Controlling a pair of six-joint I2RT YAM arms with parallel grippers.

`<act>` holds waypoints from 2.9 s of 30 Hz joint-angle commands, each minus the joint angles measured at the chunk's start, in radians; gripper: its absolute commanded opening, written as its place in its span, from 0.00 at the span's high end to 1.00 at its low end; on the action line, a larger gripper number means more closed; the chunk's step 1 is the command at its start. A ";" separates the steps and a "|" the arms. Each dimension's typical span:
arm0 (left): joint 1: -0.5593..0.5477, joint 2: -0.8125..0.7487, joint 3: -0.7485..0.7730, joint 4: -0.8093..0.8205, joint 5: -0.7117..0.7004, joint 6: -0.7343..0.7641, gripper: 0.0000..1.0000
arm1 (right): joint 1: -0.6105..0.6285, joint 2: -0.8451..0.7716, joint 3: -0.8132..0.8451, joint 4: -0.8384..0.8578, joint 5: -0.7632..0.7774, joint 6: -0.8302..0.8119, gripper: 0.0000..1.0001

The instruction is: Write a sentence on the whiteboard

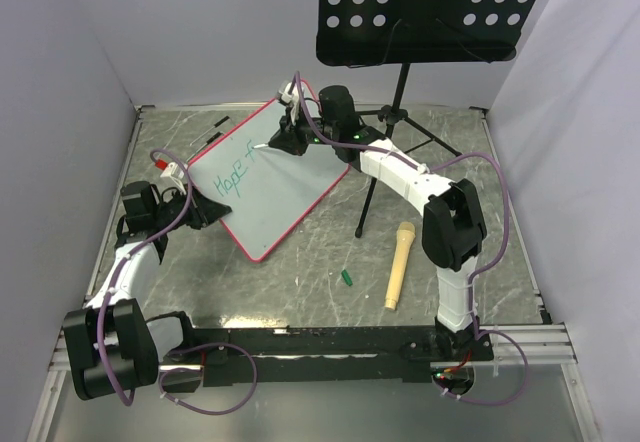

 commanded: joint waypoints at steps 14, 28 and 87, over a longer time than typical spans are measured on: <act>-0.005 -0.007 0.048 0.030 -0.018 0.069 0.99 | -0.005 -0.059 -0.067 0.026 0.000 -0.028 1.00; -0.006 -0.007 0.047 0.032 -0.017 0.067 0.99 | -0.022 -0.069 -0.079 0.027 0.017 -0.017 1.00; -0.006 -0.001 0.048 0.032 -0.014 0.067 0.99 | -0.036 -0.090 -0.121 0.063 0.010 -0.003 1.00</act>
